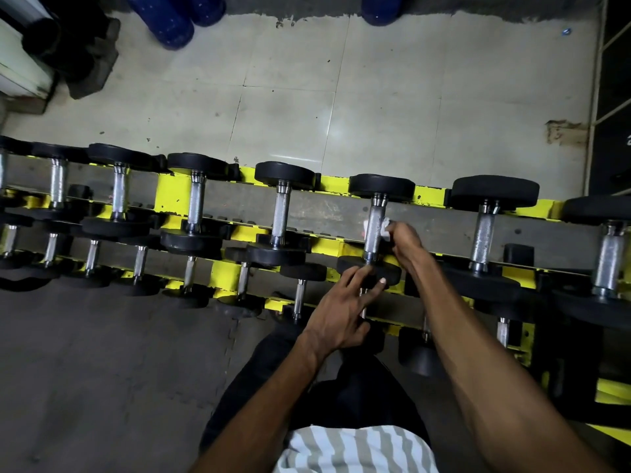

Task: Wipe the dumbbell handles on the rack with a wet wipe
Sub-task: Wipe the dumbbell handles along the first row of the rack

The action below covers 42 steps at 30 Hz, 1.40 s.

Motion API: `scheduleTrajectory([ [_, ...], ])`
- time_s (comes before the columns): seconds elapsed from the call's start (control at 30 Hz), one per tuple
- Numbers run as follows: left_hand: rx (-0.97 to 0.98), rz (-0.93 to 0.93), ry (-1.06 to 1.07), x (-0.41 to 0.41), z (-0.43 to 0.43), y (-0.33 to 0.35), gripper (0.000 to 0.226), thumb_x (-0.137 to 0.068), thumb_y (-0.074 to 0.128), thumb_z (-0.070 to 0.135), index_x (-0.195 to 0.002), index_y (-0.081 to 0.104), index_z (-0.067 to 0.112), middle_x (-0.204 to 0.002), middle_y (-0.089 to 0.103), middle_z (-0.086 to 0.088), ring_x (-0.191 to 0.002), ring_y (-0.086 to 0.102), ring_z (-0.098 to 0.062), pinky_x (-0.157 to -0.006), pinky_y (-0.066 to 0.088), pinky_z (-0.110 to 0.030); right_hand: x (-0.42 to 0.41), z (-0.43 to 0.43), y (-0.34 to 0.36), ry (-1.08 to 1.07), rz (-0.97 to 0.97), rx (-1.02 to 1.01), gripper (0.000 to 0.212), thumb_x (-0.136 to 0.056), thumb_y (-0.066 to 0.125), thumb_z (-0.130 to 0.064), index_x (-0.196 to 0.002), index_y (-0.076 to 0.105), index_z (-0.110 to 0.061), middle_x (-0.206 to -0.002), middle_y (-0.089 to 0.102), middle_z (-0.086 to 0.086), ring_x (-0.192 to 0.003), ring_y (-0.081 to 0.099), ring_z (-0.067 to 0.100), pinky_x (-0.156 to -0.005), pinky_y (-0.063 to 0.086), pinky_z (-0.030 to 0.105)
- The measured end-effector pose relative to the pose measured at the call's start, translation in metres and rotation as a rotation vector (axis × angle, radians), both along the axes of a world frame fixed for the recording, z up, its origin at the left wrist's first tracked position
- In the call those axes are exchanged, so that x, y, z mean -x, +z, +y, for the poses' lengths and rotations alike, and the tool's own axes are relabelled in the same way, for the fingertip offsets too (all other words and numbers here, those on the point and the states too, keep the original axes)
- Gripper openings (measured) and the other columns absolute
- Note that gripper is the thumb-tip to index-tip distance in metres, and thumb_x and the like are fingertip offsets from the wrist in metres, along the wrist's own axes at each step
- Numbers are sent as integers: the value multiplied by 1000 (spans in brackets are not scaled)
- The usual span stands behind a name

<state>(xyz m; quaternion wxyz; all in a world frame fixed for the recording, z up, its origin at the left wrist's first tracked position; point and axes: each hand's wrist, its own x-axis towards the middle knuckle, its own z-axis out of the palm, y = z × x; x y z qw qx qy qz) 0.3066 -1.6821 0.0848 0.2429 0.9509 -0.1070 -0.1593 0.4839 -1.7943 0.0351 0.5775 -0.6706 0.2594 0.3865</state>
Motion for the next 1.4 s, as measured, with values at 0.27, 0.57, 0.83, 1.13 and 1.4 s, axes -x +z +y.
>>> scheduleTrajectory([
  [0.27, 7, 0, -9, 1, 3, -6, 91, -73, 66, 30, -157, 35, 19, -162, 23, -13, -149, 22, -30, -94, 54, -38, 34, -19, 6, 426, -214, 314, 18, -84, 68, -16, -97, 79, -11, -90, 73, 4, -82, 63, 14, -57, 45, 21],
  [0.57, 50, -35, -11, 4, 6, -9, 91, -70, 69, 28, -155, 40, 14, -159, 28, -20, -147, 20, -33, -113, 39, -39, 57, -7, 22, 262, -423, 540, 33, -66, 90, -33, -90, 80, -13, -89, 78, 5, -72, 69, 13, -63, 55, 24],
  [0.83, 23, -49, -43, 4, 9, -15, 90, -70, 66, 28, -155, 40, 15, -158, 27, -19, -146, 24, -36, -117, 36, -42, 61, 1, 28, 200, -463, 683, 31, -64, 90, -37, -83, 80, -15, -80, 76, 6, -65, 67, 17, -57, 45, 21],
  [1.13, 67, -58, 61, 5, -9, -10, 82, -74, 72, 22, -152, 46, 13, -154, 33, -19, -143, 33, -35, -100, 52, -43, 56, -45, 20, 117, -525, 405, 18, -72, 84, -22, -89, 80, -16, -80, 76, -7, -69, 70, 4, -63, 60, 27],
  [1.4, 116, -17, -60, -10, -111, 3, 91, -79, 66, 29, -161, 28, 18, -161, 23, -14, -151, 23, -31, -117, 39, -44, -1, -177, 44, -221, -694, 639, 20, -84, 71, -27, -100, 78, -17, -87, 77, -5, -71, 68, 8, -59, 55, 27],
])
